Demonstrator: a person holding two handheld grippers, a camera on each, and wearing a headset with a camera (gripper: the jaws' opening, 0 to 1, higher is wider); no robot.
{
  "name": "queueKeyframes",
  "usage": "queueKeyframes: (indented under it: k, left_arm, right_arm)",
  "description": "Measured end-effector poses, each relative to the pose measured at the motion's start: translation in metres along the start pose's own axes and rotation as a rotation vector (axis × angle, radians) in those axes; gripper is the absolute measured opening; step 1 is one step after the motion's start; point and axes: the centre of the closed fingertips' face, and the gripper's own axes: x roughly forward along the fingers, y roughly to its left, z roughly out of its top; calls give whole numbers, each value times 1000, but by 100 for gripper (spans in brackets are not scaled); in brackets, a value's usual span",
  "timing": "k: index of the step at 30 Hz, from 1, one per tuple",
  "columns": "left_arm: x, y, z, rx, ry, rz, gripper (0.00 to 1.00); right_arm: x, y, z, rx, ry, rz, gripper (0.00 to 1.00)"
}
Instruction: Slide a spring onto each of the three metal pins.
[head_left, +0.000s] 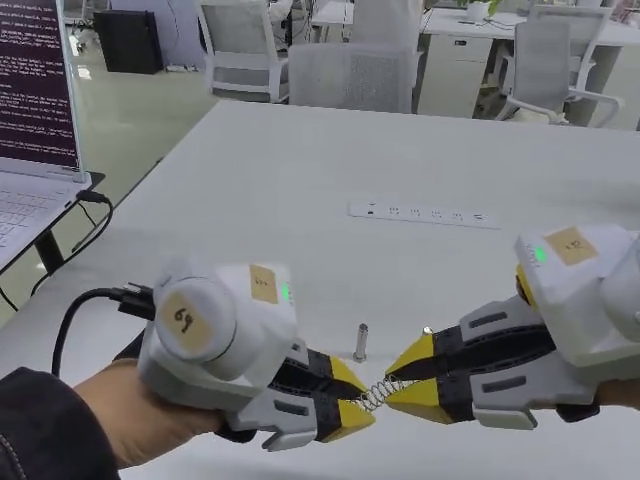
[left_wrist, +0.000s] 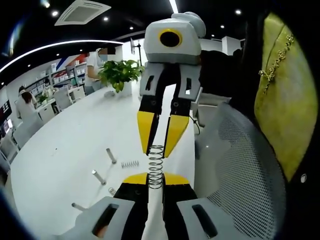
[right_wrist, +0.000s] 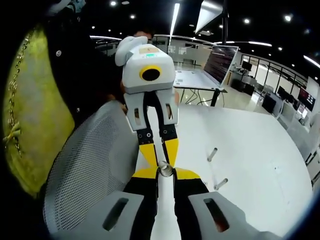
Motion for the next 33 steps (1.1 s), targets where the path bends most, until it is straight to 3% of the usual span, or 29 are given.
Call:
queueKeyframes:
  k: [9,18,33]
  left_arm:
    - [1,-3,0,-3,-5,-3,1]
    - [2,-5,4,-6,-34,-9,1]
    - [3,-5,7,4,-52,-6,1]
  right_arm:
    - [0,3,1,-14,25,13,8]
    - [0,2,-2,-42,109,48,10]
    - [4,4,-3,-116,203,120,11]
